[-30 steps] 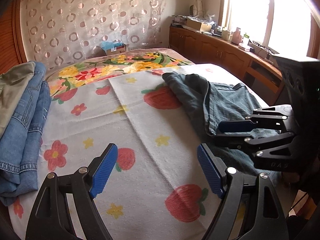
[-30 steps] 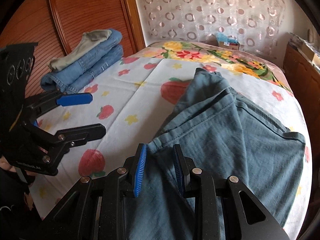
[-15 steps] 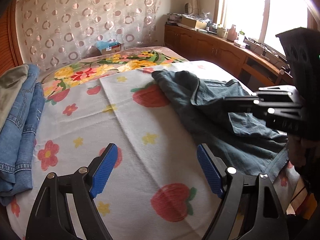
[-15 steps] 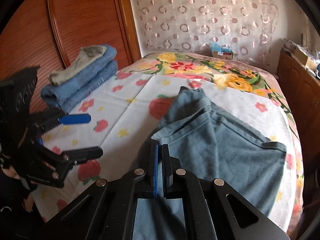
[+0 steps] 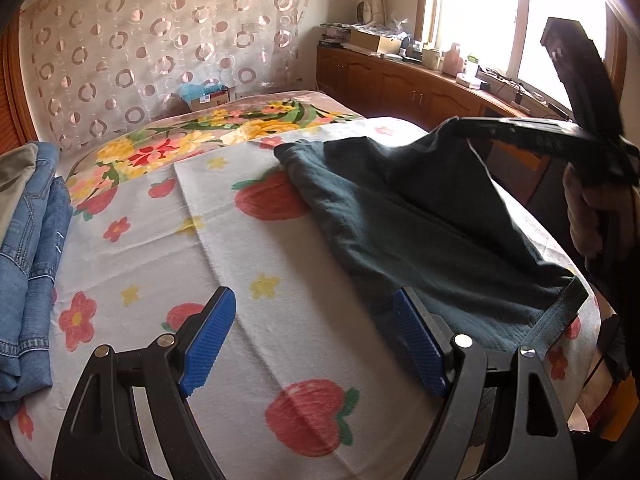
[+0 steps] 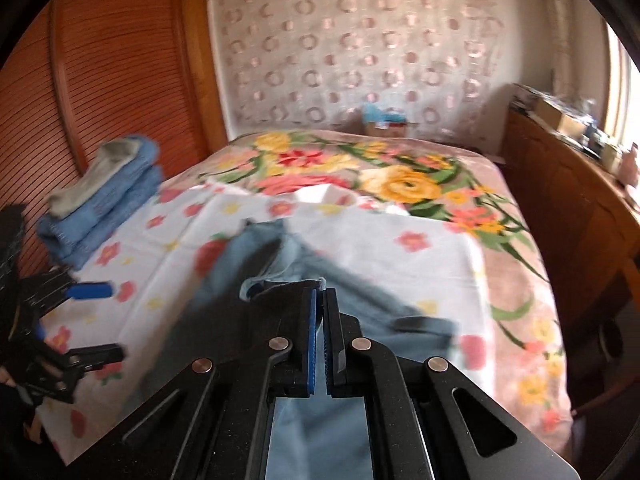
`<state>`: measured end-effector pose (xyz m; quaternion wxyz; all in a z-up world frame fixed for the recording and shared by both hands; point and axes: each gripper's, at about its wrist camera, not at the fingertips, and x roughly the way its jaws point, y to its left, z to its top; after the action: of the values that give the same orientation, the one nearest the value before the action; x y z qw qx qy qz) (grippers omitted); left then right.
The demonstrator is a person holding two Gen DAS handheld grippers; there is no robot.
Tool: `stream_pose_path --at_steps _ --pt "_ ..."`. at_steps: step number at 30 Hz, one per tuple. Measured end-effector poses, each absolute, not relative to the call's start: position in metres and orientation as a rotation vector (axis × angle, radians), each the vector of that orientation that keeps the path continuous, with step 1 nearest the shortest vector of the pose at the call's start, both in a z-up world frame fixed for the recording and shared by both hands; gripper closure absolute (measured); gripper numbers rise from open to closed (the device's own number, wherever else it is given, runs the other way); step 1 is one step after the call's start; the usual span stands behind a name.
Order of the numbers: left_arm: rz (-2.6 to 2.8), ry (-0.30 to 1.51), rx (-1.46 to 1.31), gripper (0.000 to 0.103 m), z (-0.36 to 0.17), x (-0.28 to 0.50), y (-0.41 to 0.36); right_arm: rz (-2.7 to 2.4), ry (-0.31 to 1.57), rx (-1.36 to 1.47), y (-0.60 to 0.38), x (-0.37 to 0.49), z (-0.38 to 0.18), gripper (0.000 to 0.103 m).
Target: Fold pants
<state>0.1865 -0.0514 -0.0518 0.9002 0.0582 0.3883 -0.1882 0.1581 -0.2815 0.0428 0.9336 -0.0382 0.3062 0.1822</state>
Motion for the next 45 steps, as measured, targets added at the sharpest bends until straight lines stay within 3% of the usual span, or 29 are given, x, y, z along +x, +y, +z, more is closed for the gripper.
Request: stream_pose_path --at_steps 21,25,31,35,45 --pt "-0.4 0.827 0.131 0.021 -0.057 0.183 -0.064 0.17 0.704 -0.055 -0.304 0.192 0.042 0.1" --pt "-0.408 0.828 0.132 0.021 -0.057 0.18 -0.067 0.165 0.703 -0.037 -0.31 0.186 0.044 0.096" --pt "-0.424 0.822 0.134 0.021 -0.055 0.17 -0.072 0.198 0.693 -0.032 -0.314 0.152 0.044 0.093" --pt "-0.434 0.816 0.139 0.021 -0.053 0.157 -0.075 0.21 0.694 -0.033 -0.314 0.115 0.042 0.082" --pt "-0.443 0.814 0.154 0.021 -0.055 0.125 -0.083 0.24 0.702 -0.013 -0.32 0.036 0.035 0.08"
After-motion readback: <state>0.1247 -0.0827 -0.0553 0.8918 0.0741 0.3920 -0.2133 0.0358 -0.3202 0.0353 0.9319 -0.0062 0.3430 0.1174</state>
